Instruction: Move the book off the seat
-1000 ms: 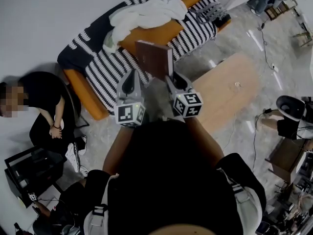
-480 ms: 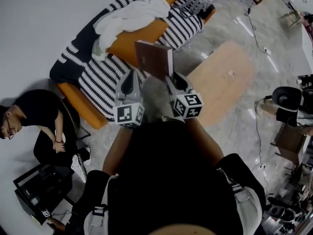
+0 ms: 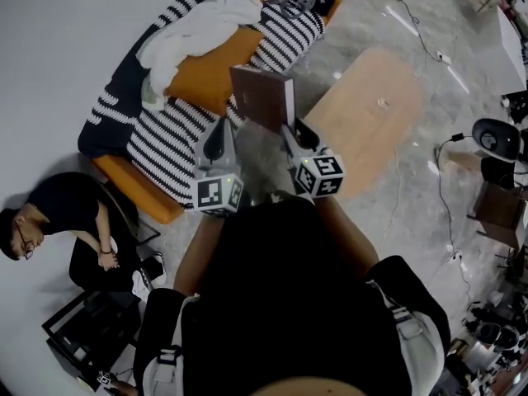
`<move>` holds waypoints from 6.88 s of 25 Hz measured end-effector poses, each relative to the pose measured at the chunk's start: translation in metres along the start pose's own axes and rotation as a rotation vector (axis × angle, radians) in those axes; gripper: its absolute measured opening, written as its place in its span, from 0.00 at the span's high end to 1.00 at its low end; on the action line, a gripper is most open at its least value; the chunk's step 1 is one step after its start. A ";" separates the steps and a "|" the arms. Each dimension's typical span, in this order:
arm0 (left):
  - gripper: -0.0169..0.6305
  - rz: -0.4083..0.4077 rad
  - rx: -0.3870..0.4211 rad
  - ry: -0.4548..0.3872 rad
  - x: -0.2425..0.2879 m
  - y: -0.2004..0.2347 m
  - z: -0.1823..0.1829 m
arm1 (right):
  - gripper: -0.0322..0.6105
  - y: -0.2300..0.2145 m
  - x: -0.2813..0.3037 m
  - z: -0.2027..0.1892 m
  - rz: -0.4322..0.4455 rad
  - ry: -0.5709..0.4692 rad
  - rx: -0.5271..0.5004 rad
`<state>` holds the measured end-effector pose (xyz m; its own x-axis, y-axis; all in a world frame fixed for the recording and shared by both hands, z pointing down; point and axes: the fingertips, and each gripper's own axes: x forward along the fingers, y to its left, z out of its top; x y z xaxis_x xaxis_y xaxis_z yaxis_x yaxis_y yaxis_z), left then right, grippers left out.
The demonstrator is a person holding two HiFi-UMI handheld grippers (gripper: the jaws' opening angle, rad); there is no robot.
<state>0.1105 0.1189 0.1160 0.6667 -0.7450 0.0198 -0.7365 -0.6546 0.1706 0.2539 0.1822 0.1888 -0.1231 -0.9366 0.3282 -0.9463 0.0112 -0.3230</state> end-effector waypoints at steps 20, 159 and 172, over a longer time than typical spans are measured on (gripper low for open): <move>0.96 -0.246 0.009 0.067 0.049 -0.106 -0.026 | 0.73 -0.127 -0.076 -0.029 -0.279 -0.021 0.109; 0.96 -1.050 0.101 0.597 0.169 -0.559 -0.379 | 0.71 -0.515 -0.278 -0.391 -0.589 -0.227 0.985; 0.96 -1.057 0.100 0.642 0.163 -0.558 -0.407 | 0.71 -0.528 -0.278 -0.427 -0.505 -0.308 1.027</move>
<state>0.6762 0.4147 0.4249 0.8530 0.3330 0.4018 0.2091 -0.9236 0.3214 0.6602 0.5864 0.6475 0.4060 -0.8004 0.4410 -0.1666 -0.5393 -0.8254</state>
